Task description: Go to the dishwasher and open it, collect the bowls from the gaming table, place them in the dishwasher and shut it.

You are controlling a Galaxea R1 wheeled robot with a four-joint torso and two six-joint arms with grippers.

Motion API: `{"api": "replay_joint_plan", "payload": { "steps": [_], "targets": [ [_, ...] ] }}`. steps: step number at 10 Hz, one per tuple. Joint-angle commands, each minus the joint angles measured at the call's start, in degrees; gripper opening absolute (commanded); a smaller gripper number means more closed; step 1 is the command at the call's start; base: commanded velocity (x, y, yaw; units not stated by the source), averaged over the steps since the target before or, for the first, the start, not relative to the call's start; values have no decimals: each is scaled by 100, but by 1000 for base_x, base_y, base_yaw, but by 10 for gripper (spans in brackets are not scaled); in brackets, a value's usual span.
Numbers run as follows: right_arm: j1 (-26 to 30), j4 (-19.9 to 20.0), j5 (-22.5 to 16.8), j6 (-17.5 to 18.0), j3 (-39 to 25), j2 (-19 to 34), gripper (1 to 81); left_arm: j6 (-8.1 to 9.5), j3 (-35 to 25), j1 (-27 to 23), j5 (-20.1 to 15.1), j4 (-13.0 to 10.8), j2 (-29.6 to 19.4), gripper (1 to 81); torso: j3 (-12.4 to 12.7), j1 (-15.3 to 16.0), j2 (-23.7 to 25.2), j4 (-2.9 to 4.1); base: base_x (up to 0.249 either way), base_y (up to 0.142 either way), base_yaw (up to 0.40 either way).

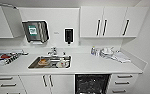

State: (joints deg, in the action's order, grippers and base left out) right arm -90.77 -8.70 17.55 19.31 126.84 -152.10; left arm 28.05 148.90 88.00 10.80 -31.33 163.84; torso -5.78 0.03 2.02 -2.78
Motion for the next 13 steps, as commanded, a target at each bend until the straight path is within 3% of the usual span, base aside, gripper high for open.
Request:
{"api": "replay_joint_plan", "payload": {
  "steps": [1, 13],
  "targets": [
    [203, -87, -217, 3, -56, 125, 10, -28, -18, -217, -140, -49, -88, 10, 0, -2, 0, 0, 139, 0, 0],
    [204, -70, -235, 29, -38, 107, 10, -19, -18, -217, -157, -57, -97, 10, 0, 5, -4, 0, 117, 0, 0]
  ]
}}
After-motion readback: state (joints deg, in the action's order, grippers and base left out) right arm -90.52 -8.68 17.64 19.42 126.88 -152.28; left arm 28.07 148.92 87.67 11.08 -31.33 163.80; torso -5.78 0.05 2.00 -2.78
